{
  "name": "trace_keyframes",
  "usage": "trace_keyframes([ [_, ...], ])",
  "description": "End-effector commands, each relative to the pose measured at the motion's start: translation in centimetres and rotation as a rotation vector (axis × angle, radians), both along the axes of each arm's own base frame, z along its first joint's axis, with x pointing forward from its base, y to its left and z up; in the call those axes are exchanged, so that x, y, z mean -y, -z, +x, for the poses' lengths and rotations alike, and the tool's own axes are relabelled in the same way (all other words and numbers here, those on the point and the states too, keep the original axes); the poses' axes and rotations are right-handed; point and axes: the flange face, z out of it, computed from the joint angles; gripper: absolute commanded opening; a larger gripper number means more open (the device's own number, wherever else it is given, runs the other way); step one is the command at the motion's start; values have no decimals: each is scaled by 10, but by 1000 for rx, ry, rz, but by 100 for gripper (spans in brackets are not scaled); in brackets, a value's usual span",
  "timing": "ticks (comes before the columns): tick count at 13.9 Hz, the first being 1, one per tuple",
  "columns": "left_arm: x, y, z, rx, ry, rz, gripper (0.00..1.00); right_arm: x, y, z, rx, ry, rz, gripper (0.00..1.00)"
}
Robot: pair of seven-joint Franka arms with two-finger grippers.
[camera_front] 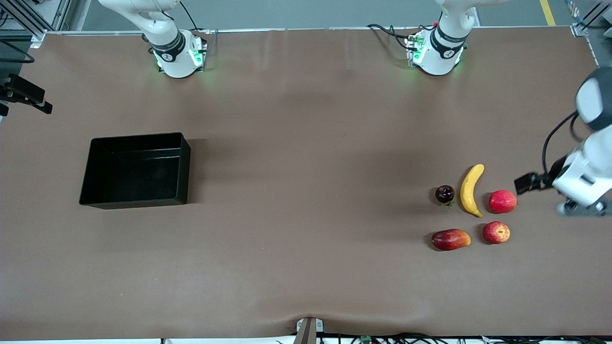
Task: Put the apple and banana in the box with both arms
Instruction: 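Reach the left gripper to the red-yellow apple and grasp it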
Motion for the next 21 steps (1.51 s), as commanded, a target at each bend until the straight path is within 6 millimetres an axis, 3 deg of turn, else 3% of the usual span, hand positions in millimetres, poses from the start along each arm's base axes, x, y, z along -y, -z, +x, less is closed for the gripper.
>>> trace_keyframes([
  [1, -15, 51, 30, 8, 140, 38, 100, 11, 9, 12, -5, 24, 12, 100],
  [3, -47, 101, 41, 2, 159, 21, 100, 10, 45, 32, -75, 14, 1, 100],
  [5, -67, 135, 50, 37, 158, 14, 100, 17, 49, 34, -76, 24, -3, 100],
  [7, -69, 168, 56, 52, 152, 3, 100, 29, 79, 47, -130, 39, -1, 100],
  [8, -68, 179, 59, 53, 149, -6, 100, 37, 98, 53, -162, 52, 4, 100],
  [10, -66, 200, 59, 38, 108, -62, 100, 76, 136, 59, -224, 115, 30, 100],
  [15, -62, 236, 55, -4, 60, -127, 100, 112, 220, 77, -249, 118, 23, 100],
  [19, -58, 251, 52, -27, 73, -120, 100, 156, 291, 56, -194, -8, 24, 100],
  [20, -56, 250, 53, -25, 73, -119, 83, 157, 304, 54, -177, -9, 18, 100],
  [21, -56, 250, 53, -26, 78, -117, 49, 160, 317, 54, -161, -11, 12, 100],
])
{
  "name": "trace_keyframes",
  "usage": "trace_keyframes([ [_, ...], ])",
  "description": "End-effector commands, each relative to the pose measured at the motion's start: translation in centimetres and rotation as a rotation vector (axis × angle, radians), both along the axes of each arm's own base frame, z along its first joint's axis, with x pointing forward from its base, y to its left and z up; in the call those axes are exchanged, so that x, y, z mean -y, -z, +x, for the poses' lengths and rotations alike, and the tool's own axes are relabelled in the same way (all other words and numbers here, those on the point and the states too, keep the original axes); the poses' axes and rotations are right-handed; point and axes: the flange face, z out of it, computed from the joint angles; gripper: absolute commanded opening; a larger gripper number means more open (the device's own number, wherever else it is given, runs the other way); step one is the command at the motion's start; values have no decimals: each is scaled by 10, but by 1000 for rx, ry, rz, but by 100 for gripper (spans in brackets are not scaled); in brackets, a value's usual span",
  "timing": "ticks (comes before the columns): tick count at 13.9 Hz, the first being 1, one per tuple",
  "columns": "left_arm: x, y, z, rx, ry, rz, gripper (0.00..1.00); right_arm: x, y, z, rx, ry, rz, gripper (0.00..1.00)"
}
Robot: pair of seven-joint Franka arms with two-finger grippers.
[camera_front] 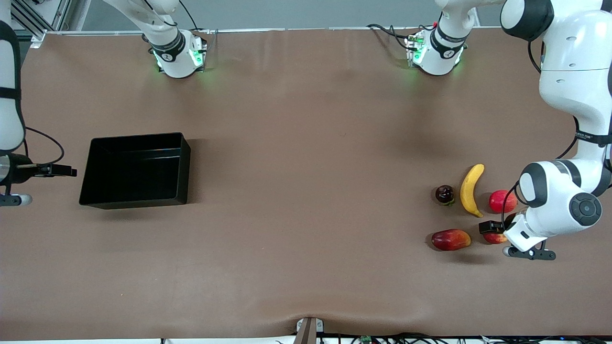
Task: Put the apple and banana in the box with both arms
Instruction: 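Lift the apple with the left gripper while the right gripper grips the box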
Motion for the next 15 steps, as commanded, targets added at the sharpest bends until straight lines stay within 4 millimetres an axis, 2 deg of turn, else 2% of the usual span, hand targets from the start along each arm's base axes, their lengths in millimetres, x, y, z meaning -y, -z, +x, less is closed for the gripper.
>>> trace_keyframes([
  [1, 2, -5, 5, 12, 6, 8, 17, 8, 31, -9, 31, -54, -10, 100],
  [2, 1, -8, 6, 16, 18, 20, 0, 14, 43, -10, 32, -73, -3, 100],
  [4, 2, -21, 8, 34, 29, 29, 0, 13, 71, -18, 35, -75, -2, 100],
  [6, 6, -42, 10, 58, 32, 26, 0, 13, 100, -33, 66, -70, -12, 100],
  [7, 24, -63, 10, 75, 26, 7, 0, 13, 116, -43, 72, -63, -13, 81],
  [8, 32, -79, 10, 74, 24, 15, 0, 8, 124, -50, 57, -65, -6, 56],
  [10, 52, -110, 6, 57, 42, 19, 0, 7, 124, -54, 27, -60, 10, 15],
  [11, 59, -116, 5, 49, 26, 18, 0, 5, 122, -54, 12, -61, 18, 5],
  [12, 62, -129, 3, 52, -13, 20, 0, 4, 118, -55, 4, -58, 23, 0],
  [15, 84, -137, -2, 25, -64, 20, 0, 5, 105, -47, 12, -62, 19, 0],
])
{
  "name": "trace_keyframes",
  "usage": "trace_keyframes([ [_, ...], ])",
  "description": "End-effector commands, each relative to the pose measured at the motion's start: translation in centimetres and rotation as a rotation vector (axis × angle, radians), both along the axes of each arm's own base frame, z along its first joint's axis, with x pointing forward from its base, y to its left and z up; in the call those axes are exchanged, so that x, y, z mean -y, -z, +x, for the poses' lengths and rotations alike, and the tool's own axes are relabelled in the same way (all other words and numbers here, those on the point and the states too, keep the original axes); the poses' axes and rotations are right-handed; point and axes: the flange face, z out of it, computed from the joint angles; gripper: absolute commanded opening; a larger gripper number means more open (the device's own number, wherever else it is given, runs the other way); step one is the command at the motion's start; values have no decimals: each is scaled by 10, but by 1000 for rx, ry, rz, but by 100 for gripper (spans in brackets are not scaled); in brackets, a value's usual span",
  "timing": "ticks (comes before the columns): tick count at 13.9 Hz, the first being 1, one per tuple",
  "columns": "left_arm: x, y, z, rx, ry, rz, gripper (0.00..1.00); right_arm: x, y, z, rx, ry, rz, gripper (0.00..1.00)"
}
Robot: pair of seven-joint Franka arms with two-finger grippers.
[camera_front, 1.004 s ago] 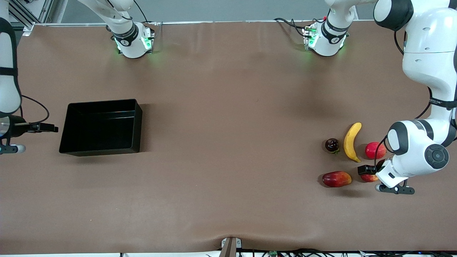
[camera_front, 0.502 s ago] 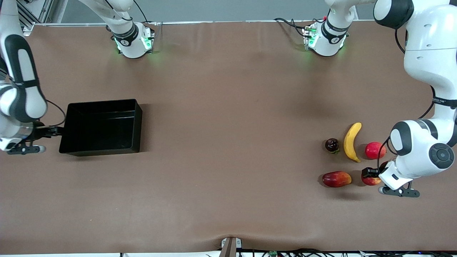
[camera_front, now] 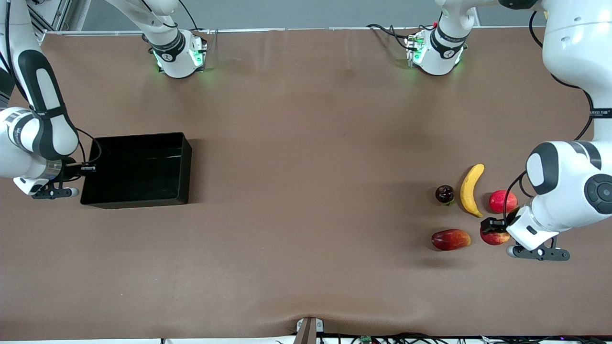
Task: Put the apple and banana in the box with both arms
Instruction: 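Lift the apple with the left gripper while the right gripper grips the box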
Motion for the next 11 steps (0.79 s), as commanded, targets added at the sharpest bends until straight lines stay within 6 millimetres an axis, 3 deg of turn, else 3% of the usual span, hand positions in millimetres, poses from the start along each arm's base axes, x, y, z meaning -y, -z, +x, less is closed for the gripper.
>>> trace_keyframes([
  [1, 10, -6, -8, -23, -40, 12, 0, 2, -23, 5, 2, -11, 7, 0],
  [3, 28, -20, -12, -30, -16, 10, 0, -8, -40, 14, -41, -18, 27, 0],
  [5, 49, -32, -26, -104, -16, 27, 0, -24, -73, 34, -68, -51, 38, 0],
  [7, 57, -67, -31, -89, -35, 30, 0, -36, -95, 42, -106, -62, 65, 0],
  [9, 59, -86, -36, -81, -34, 29, 0, -45, -101, 43, -102, -19, 159, 0],
  [11, 90, -114, -48, -62, -37, 30, 0, -69, -106, 47, -104, -36, 191, 0],
])
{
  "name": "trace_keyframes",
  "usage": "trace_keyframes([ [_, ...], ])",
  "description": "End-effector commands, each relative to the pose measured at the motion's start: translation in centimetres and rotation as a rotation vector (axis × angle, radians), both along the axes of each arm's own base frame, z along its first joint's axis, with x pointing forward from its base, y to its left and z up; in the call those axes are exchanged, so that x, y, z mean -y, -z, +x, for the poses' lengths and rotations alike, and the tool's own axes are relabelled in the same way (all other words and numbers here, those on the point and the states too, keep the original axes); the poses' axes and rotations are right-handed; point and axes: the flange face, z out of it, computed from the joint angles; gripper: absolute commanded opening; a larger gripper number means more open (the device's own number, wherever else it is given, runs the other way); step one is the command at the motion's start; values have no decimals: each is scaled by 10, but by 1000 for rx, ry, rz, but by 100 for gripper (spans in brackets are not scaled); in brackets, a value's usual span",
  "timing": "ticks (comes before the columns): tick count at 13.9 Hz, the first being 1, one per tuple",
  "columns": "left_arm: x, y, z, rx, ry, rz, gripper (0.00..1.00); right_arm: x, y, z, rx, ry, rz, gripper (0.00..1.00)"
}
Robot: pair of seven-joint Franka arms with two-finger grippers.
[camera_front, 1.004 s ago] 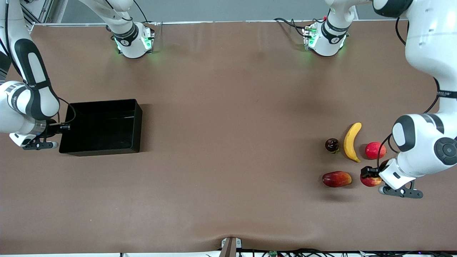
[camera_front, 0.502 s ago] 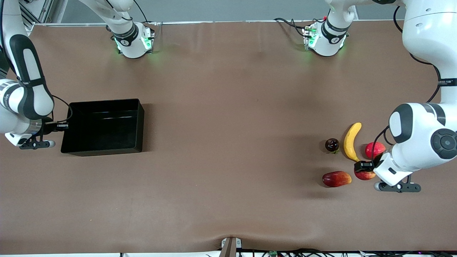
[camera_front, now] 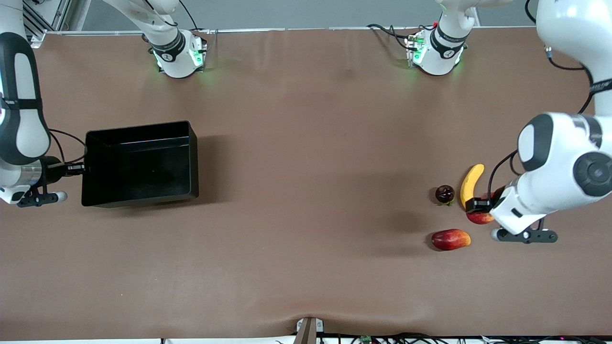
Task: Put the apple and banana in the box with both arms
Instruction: 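Lift the apple with the left gripper while the right gripper grips the box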
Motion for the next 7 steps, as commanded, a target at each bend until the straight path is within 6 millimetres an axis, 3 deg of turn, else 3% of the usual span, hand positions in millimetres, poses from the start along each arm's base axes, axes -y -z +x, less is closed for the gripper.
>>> trace_keyframes([
  [1, 23, -32, -17, 4, -59, 20, 0, -34, -16, 5, 2, 7, 56, 0],
  [2, 25, -35, -20, 3, -56, 22, 0, -53, -18, 7, -17, 30, 52, 0],
  [4, 39, -41, -24, 2, -42, 22, 0, -108, -28, 14, -27, 29, 20, 0],
  [7, 57, -52, -26, -3, -31, 10, 0, -202, -32, 17, -43, 28, -37, 0],
])
